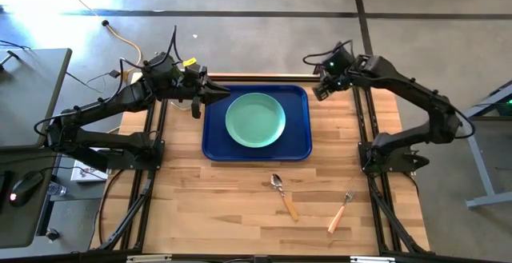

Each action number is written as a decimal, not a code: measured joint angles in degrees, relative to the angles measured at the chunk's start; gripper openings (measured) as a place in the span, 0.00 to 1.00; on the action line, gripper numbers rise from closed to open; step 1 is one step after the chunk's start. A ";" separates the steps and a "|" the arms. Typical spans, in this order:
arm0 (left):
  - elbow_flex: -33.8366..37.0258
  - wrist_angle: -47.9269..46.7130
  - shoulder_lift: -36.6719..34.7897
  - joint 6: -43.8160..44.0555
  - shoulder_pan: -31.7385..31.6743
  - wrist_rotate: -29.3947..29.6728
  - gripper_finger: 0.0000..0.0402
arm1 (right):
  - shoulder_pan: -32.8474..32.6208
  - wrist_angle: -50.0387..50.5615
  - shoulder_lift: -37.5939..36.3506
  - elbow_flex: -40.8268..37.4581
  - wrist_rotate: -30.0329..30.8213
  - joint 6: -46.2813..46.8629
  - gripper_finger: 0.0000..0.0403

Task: Pick and place plate/cup/fork/spoon on tray
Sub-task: Put the green cup on the top left of the blue tray

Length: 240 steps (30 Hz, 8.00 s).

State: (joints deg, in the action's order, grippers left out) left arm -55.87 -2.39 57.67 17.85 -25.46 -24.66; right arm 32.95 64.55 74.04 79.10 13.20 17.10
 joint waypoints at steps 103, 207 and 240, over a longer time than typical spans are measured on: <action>0.02 -23.41 0.22 5.51 0.00 13.37 0.14 | -54.22 -9.24 39.01 21.32 -5.96 -26.06 0.19; -8.51 -30.73 1.50 1.51 10.87 13.07 0.30 | -54.70 19.01 38.67 51.36 22.08 21.09 0.30; -14.87 -37.79 16.24 6.95 28.21 15.38 0.30 | -48.24 25.47 38.69 52.35 23.37 35.60 0.30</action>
State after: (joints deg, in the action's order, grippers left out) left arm -70.74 -40.18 73.91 24.80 2.75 -9.28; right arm -15.30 90.02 112.73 131.46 36.58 52.69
